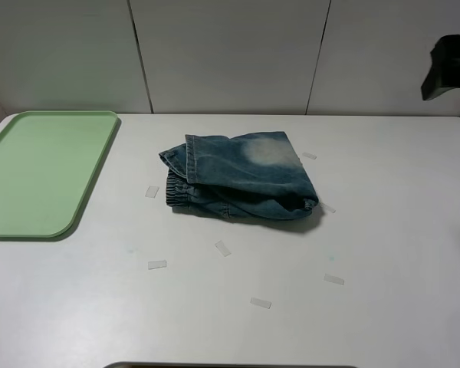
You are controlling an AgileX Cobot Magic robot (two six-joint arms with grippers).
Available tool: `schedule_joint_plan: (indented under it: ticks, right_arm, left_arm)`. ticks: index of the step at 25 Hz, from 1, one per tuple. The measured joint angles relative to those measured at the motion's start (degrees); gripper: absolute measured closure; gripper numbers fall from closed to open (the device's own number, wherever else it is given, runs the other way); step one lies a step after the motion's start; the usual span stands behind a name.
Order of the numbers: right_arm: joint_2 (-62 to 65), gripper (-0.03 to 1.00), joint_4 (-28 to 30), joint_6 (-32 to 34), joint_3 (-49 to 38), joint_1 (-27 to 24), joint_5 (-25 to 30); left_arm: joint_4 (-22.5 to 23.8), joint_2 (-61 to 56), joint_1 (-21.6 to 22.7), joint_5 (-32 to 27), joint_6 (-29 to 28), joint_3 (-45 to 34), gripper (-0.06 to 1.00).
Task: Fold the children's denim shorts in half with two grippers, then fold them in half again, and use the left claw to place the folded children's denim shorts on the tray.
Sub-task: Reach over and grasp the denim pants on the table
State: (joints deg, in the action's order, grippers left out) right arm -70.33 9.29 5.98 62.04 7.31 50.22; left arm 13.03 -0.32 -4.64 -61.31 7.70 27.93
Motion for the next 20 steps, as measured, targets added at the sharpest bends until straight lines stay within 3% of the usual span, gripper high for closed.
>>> schedule_joint_plan:
  ticks: [7,11,20]
  right_arm:
    - [21.7,0.27,-6.4,-4.2,-9.5,-1.6,1.2]
    - [32.9,0.27,-9.3,-5.3,-14.1,-1.6,5.2]
    - [46.9,0.27,-9.3,-5.5,-22.5,-1.6,8.1]
  left_arm:
    - [0.0,0.0,0.0,0.0,0.0,0.0,0.07]
    - [0.0,0.0,0.0,0.0,0.0,0.0,0.07]
    - [0.0,0.0,0.0,0.0,0.0,0.0,0.07]
